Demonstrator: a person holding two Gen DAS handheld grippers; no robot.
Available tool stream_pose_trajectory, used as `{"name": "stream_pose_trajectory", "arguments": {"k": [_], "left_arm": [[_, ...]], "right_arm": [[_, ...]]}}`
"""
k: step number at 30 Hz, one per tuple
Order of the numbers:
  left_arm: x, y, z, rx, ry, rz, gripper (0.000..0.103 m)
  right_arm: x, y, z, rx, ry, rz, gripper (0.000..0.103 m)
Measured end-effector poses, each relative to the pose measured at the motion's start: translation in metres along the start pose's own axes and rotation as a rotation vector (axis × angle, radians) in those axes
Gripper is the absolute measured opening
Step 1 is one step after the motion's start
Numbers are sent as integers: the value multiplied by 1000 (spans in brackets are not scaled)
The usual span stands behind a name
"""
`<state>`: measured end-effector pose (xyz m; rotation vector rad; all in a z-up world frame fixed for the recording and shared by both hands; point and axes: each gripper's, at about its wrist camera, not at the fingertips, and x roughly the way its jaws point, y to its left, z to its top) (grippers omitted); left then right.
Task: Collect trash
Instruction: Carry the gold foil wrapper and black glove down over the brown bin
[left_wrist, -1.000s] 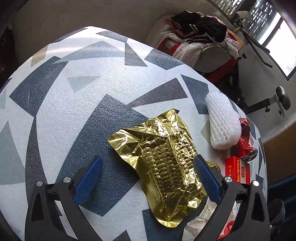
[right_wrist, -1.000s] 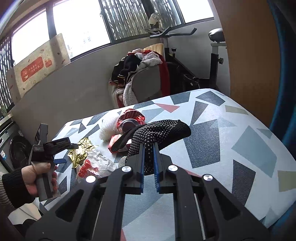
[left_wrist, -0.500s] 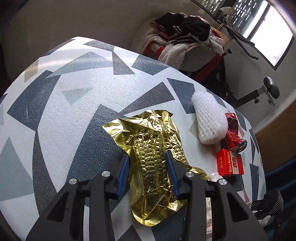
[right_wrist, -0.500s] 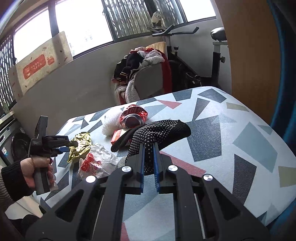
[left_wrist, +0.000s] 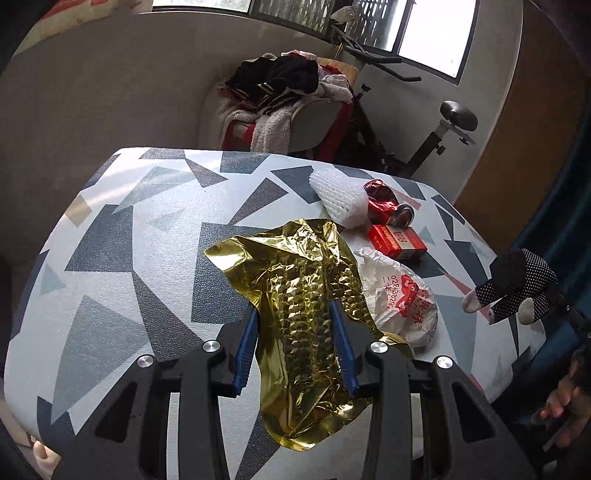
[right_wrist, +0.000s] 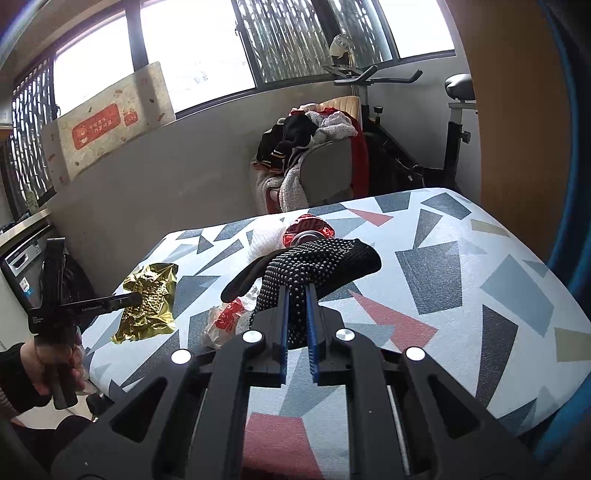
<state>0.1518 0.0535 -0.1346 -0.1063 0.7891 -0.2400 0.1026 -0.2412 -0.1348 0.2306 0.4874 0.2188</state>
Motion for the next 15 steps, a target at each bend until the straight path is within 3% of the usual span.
{"name": "stream_pose_trajectory", "arguments": {"k": [15], "left_arm": [[-78, -73, -110, 261, -28, -117, 41]], "right_arm": [[-50, 30, -38, -24, 30, 31, 12]]}}
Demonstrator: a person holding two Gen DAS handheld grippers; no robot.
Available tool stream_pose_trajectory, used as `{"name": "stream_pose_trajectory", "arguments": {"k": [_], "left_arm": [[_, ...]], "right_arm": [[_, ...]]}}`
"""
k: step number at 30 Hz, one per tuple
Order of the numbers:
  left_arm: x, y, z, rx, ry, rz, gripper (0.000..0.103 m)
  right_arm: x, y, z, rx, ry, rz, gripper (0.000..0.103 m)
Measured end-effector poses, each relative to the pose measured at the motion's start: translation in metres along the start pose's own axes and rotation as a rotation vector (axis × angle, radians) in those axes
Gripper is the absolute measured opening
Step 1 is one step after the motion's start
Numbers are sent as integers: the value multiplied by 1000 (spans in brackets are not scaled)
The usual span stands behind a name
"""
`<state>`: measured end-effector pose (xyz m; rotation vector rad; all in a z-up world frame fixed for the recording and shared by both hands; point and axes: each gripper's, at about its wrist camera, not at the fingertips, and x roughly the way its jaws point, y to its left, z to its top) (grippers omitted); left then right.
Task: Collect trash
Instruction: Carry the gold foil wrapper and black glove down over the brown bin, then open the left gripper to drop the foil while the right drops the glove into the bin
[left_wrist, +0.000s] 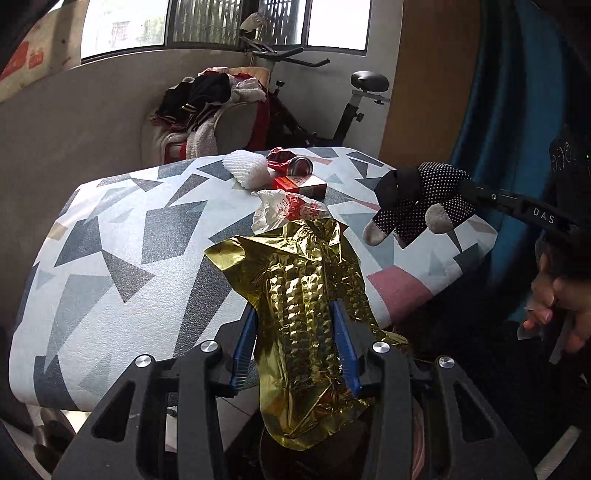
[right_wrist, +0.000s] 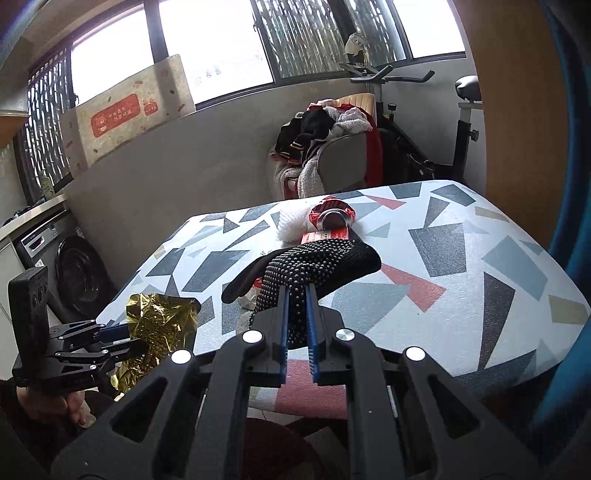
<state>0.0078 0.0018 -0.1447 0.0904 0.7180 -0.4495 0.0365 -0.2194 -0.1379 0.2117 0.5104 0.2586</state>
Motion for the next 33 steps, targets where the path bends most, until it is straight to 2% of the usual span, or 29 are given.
{"name": "stream_pose_trajectory", "arguments": {"k": [5, 8, 10, 16, 24, 33], "left_arm": [[-4, -9, -15, 26, 9, -27, 48], [-14, -8, -17, 9, -34, -38, 65], [-22, -6, -18, -2, -65, -39, 69], [-45, 5, -23, -19, -120, 17, 82], [-56, 23, -47, -35, -127, 86, 89], [-52, 29, -63, -77, -119, 135, 92]], "right_arm": [[-6, 7, -15, -6, 24, 6, 12], [-8, 13, -25, -22, 43, 13, 12], [-8, 18, -32, -38, 57, 20, 12], [-7, 35, -60, -94, 115, 65, 12], [6, 55, -98, -156, 230, 126, 12], [22, 75, -118, -242, 337, 151, 13]]}}
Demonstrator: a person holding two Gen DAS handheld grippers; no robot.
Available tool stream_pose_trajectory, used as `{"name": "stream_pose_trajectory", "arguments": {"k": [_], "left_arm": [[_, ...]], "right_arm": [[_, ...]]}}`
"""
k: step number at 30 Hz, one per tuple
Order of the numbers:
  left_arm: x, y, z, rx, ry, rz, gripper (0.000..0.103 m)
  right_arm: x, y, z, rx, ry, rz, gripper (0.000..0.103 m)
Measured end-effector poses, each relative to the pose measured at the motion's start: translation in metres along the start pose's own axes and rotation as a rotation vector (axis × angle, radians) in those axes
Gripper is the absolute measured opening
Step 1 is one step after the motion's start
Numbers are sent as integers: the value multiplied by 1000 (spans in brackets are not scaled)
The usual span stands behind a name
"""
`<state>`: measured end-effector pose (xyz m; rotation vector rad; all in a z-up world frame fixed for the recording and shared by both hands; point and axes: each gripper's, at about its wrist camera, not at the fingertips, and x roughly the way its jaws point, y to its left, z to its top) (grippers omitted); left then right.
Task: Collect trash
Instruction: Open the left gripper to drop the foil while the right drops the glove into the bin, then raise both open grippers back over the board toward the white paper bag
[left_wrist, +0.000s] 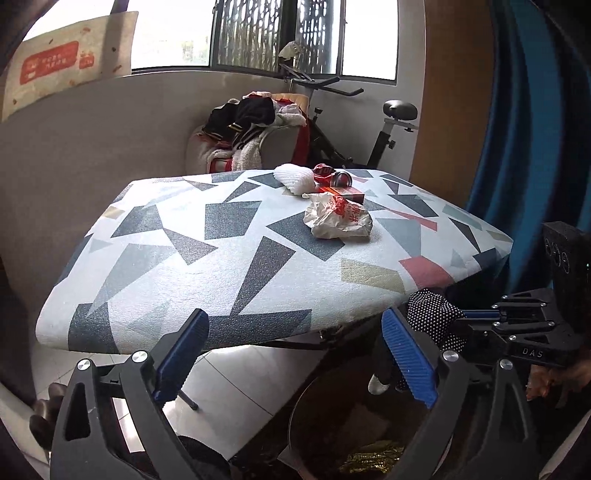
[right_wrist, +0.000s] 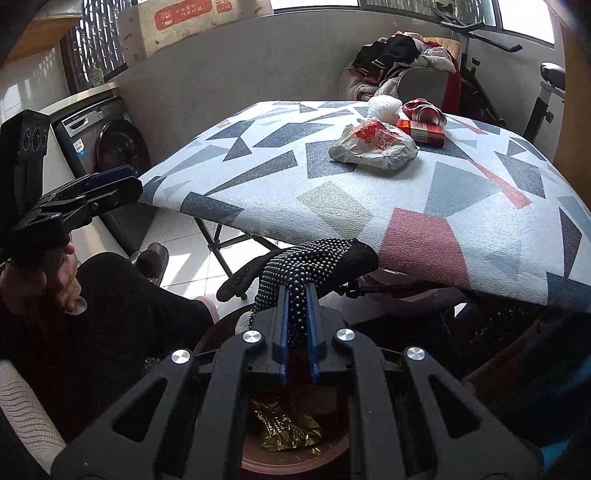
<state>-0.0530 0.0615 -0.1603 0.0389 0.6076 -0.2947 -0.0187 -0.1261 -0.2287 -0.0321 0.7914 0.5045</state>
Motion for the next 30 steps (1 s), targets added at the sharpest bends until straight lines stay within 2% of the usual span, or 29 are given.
{"name": "stream_pose_trajectory", "arguments": {"k": [6, 17, 19, 20, 21, 22, 23, 26, 30], "left_arm": [[10, -2, -3, 2, 42, -6, 92], [16, 4, -4, -33, 66, 1, 92], [16, 4, -4, -35, 68, 2, 92], [16, 5, -4, -35, 69, 2, 92], [17, 5, -4, -34, 71, 3, 92], [17, 5, -4, -33, 74, 3, 92], [18, 4, -4, -32, 77, 4, 92], [20, 5, -4, -34, 84, 9, 92], [21, 6, -4, -41, 88, 14, 92]], "right_arm": [[12, -4, -2, 13, 51, 0, 14], [18, -3, -5, 3, 80, -6, 21], [19, -4, -5, 6, 85, -22, 32], [19, -4, -5, 8, 85, -32, 45], [19, -5, -5, 12, 82, -44, 64], [18, -6, -4, 16, 74, -57, 75], [16, -7, -4, 21, 61, -66, 90], [15, -12, -3, 43, 51, -66, 97], [18, -16, -3, 55, 64, -79, 97]]}}
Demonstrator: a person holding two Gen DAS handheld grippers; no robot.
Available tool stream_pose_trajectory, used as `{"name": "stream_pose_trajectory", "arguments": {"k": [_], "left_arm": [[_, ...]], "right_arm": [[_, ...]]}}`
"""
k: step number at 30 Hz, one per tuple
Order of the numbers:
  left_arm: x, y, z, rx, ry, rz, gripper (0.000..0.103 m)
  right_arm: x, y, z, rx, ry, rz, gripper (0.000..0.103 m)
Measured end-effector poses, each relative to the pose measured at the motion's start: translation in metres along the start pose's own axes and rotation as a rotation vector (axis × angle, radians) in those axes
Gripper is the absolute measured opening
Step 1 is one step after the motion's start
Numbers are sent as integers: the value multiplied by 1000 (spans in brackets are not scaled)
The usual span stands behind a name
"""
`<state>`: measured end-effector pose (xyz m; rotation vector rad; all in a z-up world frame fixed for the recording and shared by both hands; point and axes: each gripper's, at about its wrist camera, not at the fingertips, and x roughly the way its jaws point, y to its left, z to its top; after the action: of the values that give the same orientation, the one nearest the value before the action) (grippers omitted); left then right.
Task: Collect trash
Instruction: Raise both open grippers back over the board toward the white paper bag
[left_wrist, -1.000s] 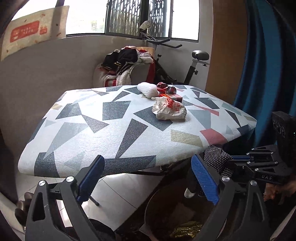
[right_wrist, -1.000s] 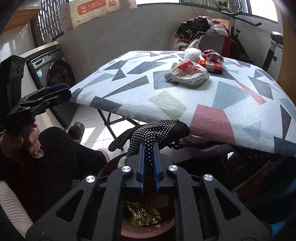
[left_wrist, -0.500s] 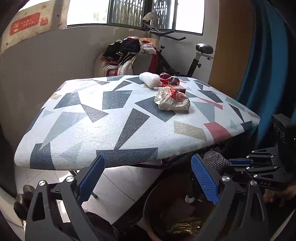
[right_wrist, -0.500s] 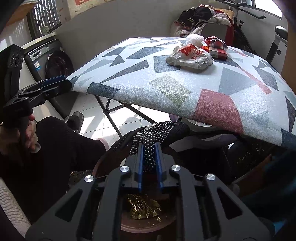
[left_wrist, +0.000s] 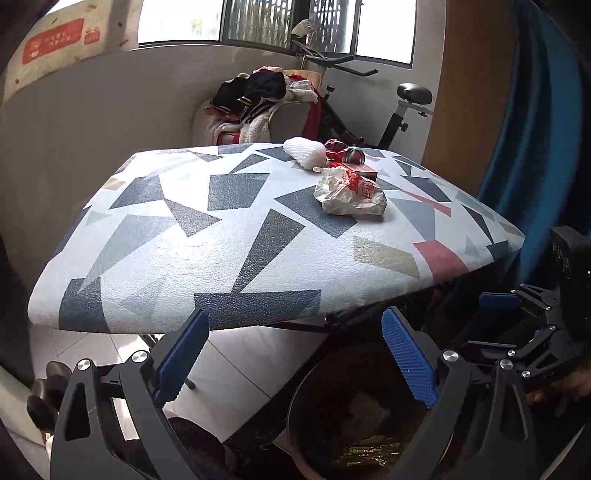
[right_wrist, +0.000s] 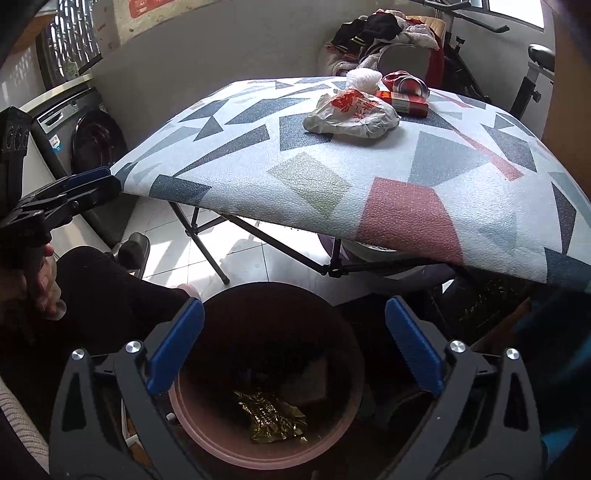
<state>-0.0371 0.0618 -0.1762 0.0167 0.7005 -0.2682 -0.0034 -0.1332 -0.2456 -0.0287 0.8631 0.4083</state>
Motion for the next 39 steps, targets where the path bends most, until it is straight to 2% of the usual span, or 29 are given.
{"name": "stream_pose_trajectory", "arguments": {"k": [9, 15, 24, 29, 35, 39], "left_arm": [[2, 0, 0, 2, 5, 8, 92], [1, 3, 4, -11, -6, 13, 92], [9, 16, 33, -47, -34, 2, 92], [23, 11, 55, -29, -34, -17, 92], [57, -4, 84, -5, -1, -92, 92], [95, -20, 104, -14, 50, -176, 92]], "right_arm": [[0, -2, 2, 1, -7, -22, 97], [-10, -15, 12, 32, -65, -16, 97], [-22, -53, 42, 93, -127, -33, 97], [-25, -75, 60, 115, -168, -53, 97], [-14, -104, 74, 182, -177, -4, 97], [-8, -112, 79, 188, -184, -50, 97]]}}
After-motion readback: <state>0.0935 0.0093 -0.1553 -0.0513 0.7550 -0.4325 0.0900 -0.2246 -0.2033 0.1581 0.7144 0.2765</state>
